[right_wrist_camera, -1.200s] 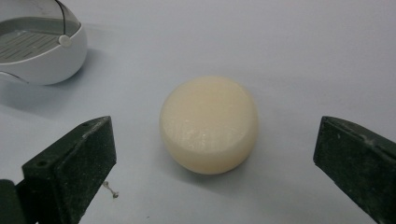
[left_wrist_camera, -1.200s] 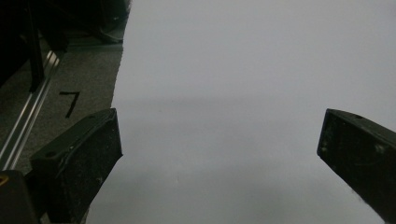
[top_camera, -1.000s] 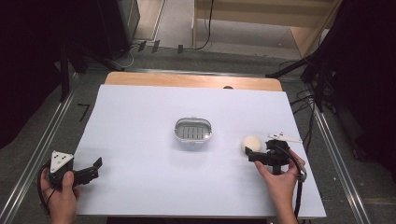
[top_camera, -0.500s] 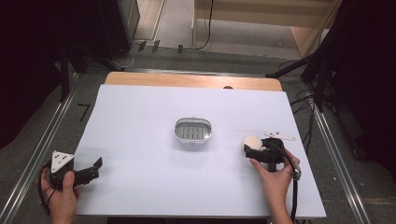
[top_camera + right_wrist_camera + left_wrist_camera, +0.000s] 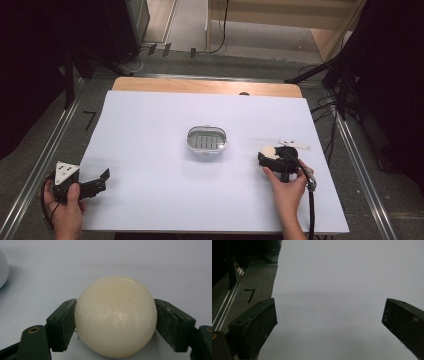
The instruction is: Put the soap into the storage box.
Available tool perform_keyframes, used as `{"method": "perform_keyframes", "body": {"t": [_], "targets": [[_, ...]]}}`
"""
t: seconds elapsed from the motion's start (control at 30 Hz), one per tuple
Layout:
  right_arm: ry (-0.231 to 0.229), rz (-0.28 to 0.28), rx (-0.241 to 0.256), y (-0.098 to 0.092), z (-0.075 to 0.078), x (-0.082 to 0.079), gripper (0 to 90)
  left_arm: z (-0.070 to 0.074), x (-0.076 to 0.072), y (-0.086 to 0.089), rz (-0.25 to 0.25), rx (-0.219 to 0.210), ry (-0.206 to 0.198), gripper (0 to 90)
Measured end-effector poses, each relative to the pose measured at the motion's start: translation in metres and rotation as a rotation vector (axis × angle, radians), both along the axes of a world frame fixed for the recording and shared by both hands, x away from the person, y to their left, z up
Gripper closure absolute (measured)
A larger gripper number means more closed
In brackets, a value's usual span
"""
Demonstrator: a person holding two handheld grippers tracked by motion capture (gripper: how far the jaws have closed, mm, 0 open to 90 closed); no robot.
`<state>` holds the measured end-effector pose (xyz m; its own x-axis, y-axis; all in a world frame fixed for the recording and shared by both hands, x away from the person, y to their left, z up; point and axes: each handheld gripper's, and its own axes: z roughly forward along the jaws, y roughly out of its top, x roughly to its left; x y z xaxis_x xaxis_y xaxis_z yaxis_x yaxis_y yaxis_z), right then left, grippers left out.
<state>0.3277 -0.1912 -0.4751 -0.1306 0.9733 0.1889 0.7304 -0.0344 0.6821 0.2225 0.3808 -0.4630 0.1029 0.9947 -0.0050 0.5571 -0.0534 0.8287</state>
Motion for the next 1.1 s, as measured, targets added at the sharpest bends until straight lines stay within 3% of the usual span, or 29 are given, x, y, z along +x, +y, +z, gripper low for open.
{"method": "perform_keyframes", "body": {"t": [0.2,0.57,1.1], "targets": [[0.011,-0.019,-0.013,0.005,-0.003,0.003,24.0,0.000,0.000,0.000,0.000,-0.003,0.000,0.3],[0.020,0.002,-0.024,0.007,0.000,0.001,24.5,0.000,0.000,0.000,0.002,-0.001,-0.002,0.3],[-0.040,0.067,-0.005,0.024,0.031,0.003,24.5,0.000,0.000,-0.001,0.004,0.006,-0.003,0.3]]}}
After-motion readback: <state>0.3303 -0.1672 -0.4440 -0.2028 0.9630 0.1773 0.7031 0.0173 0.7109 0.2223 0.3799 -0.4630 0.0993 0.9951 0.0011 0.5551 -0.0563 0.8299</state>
